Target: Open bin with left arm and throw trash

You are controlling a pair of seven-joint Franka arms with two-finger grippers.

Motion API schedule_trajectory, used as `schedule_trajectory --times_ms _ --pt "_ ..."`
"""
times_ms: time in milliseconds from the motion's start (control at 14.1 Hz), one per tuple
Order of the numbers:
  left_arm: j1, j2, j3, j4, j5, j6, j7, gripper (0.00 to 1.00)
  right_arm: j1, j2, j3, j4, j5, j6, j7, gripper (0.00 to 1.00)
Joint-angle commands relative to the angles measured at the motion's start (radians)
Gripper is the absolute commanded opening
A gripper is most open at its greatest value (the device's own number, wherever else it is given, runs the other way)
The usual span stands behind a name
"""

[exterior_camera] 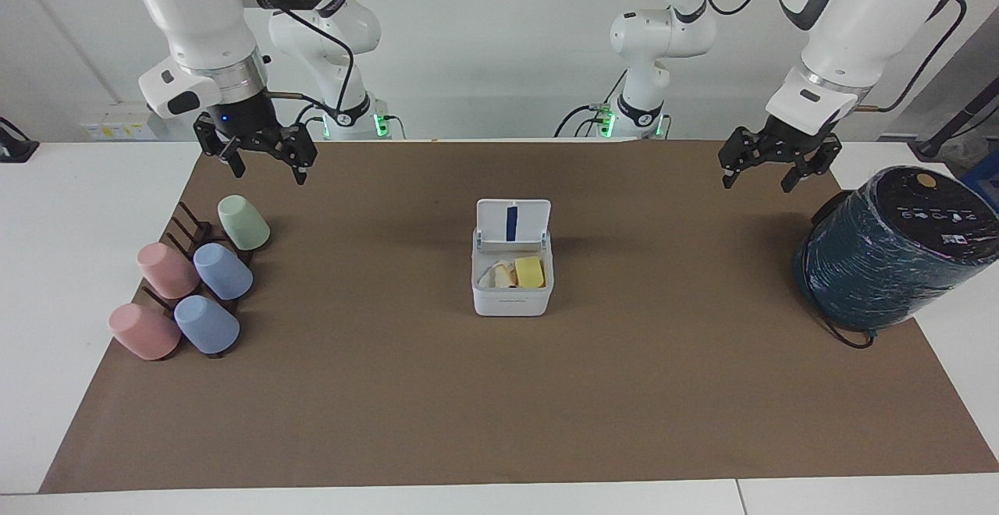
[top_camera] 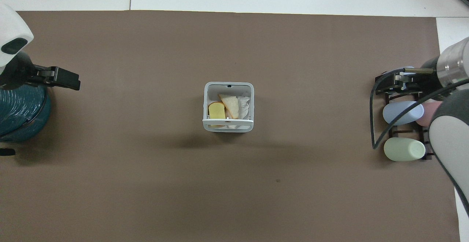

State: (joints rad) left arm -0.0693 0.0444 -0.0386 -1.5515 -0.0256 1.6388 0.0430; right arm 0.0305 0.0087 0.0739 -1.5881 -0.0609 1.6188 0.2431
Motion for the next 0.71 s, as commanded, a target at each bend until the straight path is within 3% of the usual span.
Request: schedule_trajectory --times_ms 0,355,639 --pt "0.006 -0.029 -0.003 -0.032 -0.004 -0.004 -0.003 1.00 -0.014 -0.033 0.007 -0.041 0.026 0.001 -0.021 1.00" --pt "0.006 -0.029 -0.003 -0.032 -0.004 -0.004 -0.002 1.00 -0.015 -0.079 0.006 -0.131 0.055 0.012 -0.037 1.00" --pt "0.006 -0.029 -0.003 -0.032 -0.004 -0.004 -0.002 1.00 -0.012 -0.076 0.004 -0.128 0.039 0.053 -0.053 1.00"
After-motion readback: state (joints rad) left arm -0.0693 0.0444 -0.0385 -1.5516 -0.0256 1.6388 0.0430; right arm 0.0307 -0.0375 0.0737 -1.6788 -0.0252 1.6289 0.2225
